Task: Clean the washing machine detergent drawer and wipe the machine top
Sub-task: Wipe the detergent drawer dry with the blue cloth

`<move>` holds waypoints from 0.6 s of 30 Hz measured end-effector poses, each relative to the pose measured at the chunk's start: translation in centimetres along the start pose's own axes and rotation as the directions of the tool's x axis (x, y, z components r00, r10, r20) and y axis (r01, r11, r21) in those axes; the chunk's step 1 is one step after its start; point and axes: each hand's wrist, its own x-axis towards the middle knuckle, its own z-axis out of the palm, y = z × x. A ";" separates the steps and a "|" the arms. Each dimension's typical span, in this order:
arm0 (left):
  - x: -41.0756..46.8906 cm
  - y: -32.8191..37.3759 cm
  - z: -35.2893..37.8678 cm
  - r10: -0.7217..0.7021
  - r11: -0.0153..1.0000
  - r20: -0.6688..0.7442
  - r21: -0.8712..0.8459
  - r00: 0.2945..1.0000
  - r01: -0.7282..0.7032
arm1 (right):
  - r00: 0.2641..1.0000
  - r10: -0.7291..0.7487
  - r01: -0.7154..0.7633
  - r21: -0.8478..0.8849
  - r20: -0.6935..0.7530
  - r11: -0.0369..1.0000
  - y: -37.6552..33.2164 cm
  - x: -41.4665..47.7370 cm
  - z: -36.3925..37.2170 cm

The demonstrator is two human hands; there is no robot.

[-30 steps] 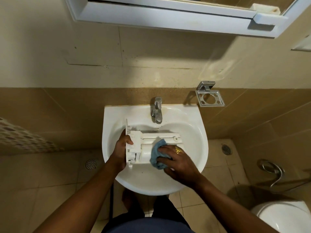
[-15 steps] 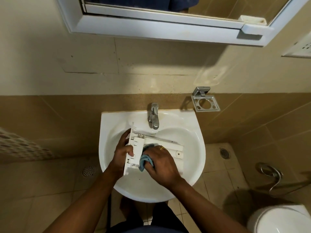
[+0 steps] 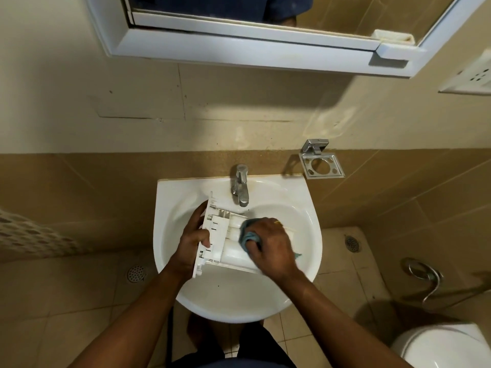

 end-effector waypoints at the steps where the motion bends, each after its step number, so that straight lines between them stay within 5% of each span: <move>1: 0.1 0.0 0.2 -0.006 1.000 0.007 0.016 1.000 0.006 | 0.999 -0.022 0.022 0.016 0.033 1.000 -1.2 0.3 0.9; 8: -0.5 0.3 -1.5 -0.010 0.999 -0.028 0.032 1.000 0.011 | 0.966 -0.176 0.166 0.067 0.189 0.984 0.3 0.1 0.0; 18: -1.3 1.2 -2.1 -0.021 0.999 -0.011 0.026 1.000 0.022 | 0.970 0.233 -0.234 0.003 -0.064 0.972 5.7 0.0 -4.4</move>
